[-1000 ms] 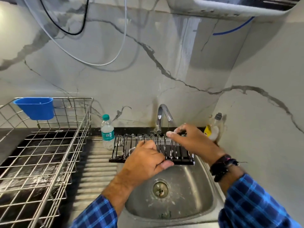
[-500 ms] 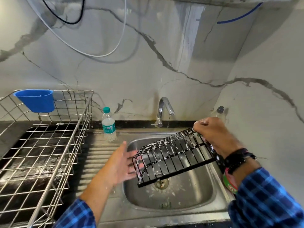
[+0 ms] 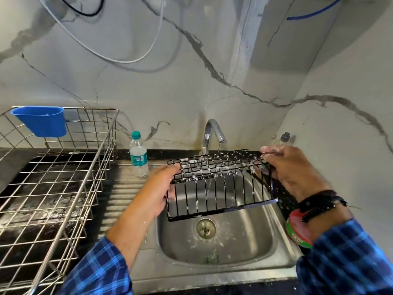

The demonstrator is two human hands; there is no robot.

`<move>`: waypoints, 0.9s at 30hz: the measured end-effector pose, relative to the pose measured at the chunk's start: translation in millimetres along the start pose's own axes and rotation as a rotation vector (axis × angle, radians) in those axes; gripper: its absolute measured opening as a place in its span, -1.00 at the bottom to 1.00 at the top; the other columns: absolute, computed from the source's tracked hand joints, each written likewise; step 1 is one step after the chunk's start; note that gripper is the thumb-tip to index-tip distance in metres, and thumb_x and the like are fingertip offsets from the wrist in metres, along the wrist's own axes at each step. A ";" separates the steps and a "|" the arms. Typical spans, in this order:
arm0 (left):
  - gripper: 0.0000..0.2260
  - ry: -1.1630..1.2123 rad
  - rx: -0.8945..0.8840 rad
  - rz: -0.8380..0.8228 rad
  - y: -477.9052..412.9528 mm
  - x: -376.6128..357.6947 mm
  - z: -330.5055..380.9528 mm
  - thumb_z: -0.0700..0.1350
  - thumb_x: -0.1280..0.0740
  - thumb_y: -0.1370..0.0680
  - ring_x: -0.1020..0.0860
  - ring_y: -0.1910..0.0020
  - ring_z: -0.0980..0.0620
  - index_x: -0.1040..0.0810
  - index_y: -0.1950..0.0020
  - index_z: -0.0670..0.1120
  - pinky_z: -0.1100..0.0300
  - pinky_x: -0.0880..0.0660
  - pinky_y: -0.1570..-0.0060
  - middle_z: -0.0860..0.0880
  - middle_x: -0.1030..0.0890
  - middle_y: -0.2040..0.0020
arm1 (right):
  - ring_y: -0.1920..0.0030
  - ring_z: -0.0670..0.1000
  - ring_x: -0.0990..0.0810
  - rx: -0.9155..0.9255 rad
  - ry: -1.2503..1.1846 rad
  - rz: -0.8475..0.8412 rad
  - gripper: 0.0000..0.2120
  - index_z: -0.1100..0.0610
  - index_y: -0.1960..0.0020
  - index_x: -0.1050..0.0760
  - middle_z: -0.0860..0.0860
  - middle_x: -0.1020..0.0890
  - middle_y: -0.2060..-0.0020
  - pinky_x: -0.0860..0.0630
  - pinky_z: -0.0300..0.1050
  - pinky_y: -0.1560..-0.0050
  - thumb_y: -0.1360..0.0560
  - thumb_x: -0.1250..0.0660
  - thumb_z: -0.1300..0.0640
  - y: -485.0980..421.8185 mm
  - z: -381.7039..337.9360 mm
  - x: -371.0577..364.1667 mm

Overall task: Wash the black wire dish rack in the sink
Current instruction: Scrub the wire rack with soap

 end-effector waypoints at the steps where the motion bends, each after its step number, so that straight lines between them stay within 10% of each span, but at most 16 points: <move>1: -0.91 0.010 -0.041 -0.004 1.3 -0.6 4.9 -0.10 -0.32 -0.63 -0.26 0.47 0.06 -0.50 0.05 -0.06 0.29 -0.18 0.61 -0.03 -0.43 0.27 | -0.01 0.08 -0.66 -0.054 -0.061 -0.030 -0.82 0.26 -0.11 -0.56 0.12 -0.62 -0.07 -0.69 0.00 0.03 -0.59 -0.26 0.41 -0.1 5.9 -0.1; 19: -0.64 -0.013 -0.274 -0.009 16.6 6.6 25.6 -0.08 -0.31 -0.65 -0.42 0.25 0.07 -0.62 0.31 0.20 0.11 -0.24 0.29 0.16 -0.56 0.30 | 0.04 -0.08 -0.60 -0.198 -0.237 -0.203 -0.78 0.25 -0.16 -0.58 0.09 -0.63 -0.03 -0.63 -0.29 0.06 -0.51 -0.37 0.36 11.4 42.9 6.5; 27: -0.69 -0.165 -0.391 -0.059 32.3 -0.9 36.1 -0.06 -0.26 -0.67 -0.36 0.44 0.22 -0.53 0.26 0.21 0.17 -0.29 0.35 0.21 -0.36 0.45 | -0.02 -0.10 -0.63 -0.078 0.272 -0.286 -0.77 0.24 -0.14 -0.58 0.11 -0.65 -0.09 -0.53 -0.47 0.16 -0.49 -0.45 0.34 12.7 26.3 8.2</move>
Point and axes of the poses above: each hand's wrist, its own y-axis away from the middle knuckle, its own x-axis out of the back of the hand, z = x × y, the point moved 10 cm from there along -y, towards the middle knuckle
